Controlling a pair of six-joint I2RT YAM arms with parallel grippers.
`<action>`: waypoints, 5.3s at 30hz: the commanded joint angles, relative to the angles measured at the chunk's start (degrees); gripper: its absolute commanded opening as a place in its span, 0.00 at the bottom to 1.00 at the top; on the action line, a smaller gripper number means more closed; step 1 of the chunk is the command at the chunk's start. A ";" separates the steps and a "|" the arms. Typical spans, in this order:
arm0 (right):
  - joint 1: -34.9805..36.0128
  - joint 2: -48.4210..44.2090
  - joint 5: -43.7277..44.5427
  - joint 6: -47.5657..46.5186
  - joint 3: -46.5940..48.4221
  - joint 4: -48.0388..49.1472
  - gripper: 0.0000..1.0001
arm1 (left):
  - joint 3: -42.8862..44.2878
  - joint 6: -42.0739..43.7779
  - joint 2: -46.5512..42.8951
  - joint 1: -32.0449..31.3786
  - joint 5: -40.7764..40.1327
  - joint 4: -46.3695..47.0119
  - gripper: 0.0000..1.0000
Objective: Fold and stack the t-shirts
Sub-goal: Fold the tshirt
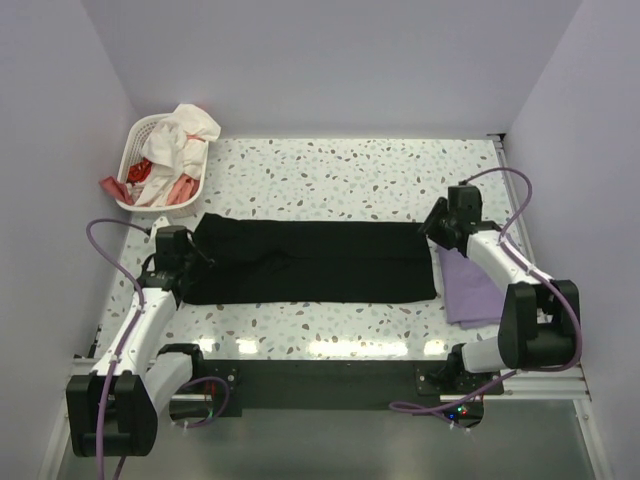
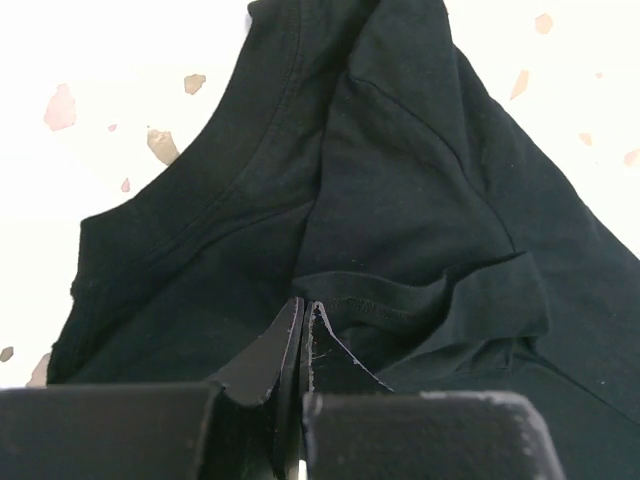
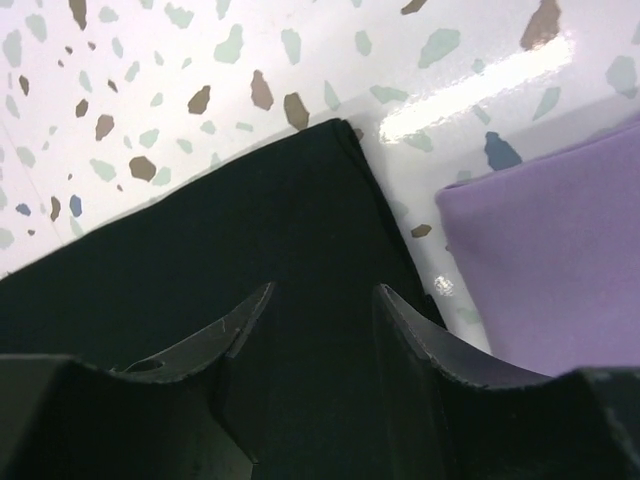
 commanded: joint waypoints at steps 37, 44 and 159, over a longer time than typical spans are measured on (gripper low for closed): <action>18.66 12.52 10.73 -5.24 14.42 -7.27 0.48 | 4.45 -15.34 9.75 -15.12 -3.70 11.03 0.36; 18.66 18.67 10.02 -4.88 17.32 -8.07 0.48 | 6.74 -14.20 22.96 -15.39 -1.33 19.29 0.30; 36.86 8.83 -15.28 3.99 1.68 7.40 0.37 | 13.52 0.39 32.30 -20.04 18.89 19.73 0.27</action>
